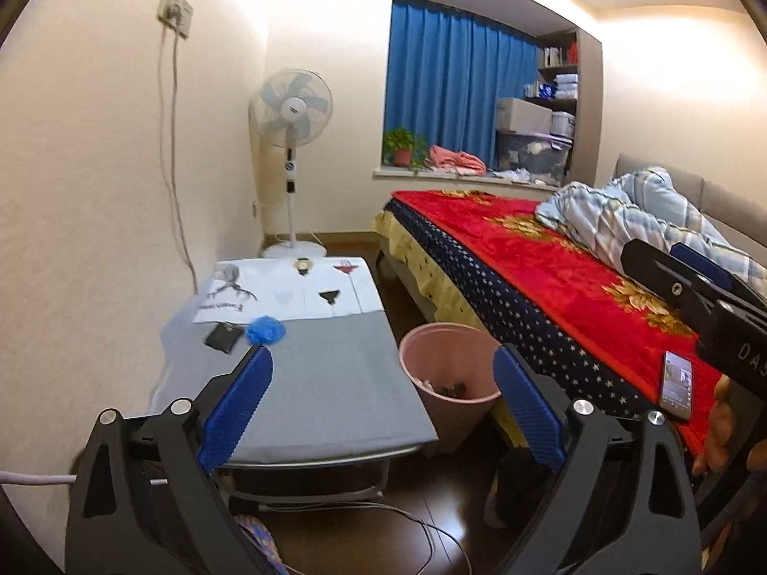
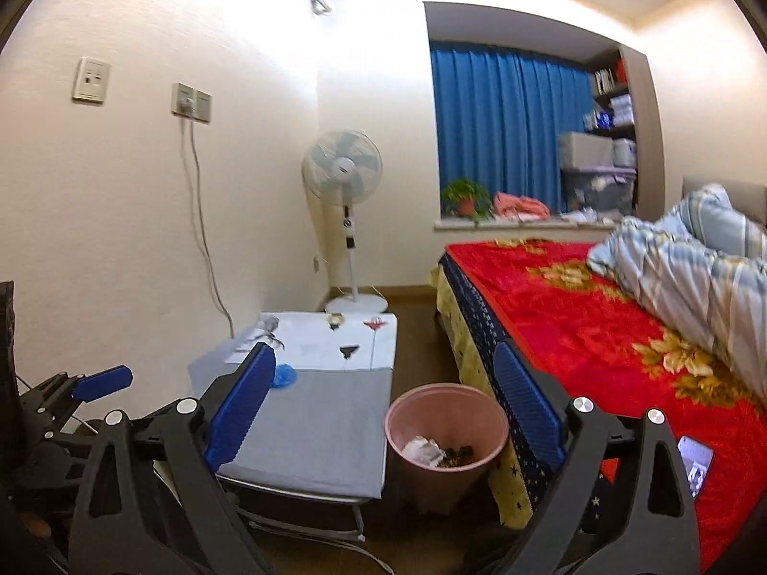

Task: Collect trash
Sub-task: 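Move both tools back over the table toward the blue bag and black packet, then close the right tool on the blue plastic bag and lift it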

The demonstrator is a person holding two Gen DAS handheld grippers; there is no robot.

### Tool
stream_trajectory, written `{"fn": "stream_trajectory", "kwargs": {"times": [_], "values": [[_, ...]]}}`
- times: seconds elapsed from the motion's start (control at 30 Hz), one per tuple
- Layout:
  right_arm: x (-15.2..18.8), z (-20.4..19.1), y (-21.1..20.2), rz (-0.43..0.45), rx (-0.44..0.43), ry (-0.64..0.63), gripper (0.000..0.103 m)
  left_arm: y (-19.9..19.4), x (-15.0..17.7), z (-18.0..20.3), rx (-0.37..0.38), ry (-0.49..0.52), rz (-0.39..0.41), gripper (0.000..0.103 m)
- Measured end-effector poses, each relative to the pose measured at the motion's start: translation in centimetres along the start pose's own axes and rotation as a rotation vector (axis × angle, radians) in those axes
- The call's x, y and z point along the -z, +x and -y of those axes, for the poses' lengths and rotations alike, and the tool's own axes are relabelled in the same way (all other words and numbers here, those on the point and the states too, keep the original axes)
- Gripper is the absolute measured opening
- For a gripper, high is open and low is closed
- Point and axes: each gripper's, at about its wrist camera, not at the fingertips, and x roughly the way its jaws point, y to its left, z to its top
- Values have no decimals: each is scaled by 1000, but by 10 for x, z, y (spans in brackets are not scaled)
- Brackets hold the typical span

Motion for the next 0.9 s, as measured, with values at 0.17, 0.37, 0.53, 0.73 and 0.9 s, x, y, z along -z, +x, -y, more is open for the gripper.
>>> {"fn": "stream_trajectory", "kwargs": {"times": [0.17, 0.37, 0.53, 0.73, 0.9], "values": [[-9, -14, 30, -4, -29, -3, 92, 14, -18, -36, -59, -59, 6, 90], [1, -39, 129, -105, -57, -10, 92, 75, -39, -97, -134, -82, 15, 90], [13, -55, 206, -164, -82, -1, 92, 135, -45, -136, -137, -54, -27, 90], [40, -77, 308, -184, -110, -31, 92, 225, -40, -185, -248, -63, -83, 90], [73, -104, 382, -240, -134, -36, 92, 284, -33, -235, -333, -121, -118, 90]]}}
